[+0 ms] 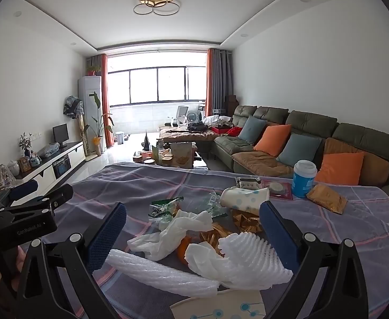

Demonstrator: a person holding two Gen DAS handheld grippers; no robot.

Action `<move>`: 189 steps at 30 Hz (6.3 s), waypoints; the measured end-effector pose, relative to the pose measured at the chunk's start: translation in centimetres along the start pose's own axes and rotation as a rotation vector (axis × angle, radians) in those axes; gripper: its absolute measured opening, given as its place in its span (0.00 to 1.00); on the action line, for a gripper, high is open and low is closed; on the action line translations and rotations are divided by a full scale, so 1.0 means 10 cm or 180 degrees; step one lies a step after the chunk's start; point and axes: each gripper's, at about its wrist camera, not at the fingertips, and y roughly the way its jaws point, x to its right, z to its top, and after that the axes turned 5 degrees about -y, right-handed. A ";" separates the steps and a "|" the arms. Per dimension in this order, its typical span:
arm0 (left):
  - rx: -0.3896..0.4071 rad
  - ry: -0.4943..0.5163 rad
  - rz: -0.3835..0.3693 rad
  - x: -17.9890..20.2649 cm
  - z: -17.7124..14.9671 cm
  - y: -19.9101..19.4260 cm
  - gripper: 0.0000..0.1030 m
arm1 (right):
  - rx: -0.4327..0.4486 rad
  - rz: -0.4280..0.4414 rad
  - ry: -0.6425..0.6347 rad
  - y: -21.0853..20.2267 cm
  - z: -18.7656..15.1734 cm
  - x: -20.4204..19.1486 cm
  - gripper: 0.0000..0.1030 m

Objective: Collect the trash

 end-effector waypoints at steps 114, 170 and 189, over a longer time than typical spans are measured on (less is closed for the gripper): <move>0.0212 0.0123 -0.0378 0.16 0.02 -0.21 0.97 | 0.0112 -0.0101 0.0036 -0.16 0.03 0.19 0.96; -0.0641 0.0812 -0.1733 0.34 -0.24 -0.06 0.04 | -0.0165 0.0910 0.0305 -0.17 0.30 0.49 0.10; -0.1449 0.0604 -0.1834 0.29 -0.67 0.41 0.58 | -0.0374 0.1197 0.0246 0.03 0.20 0.12 0.10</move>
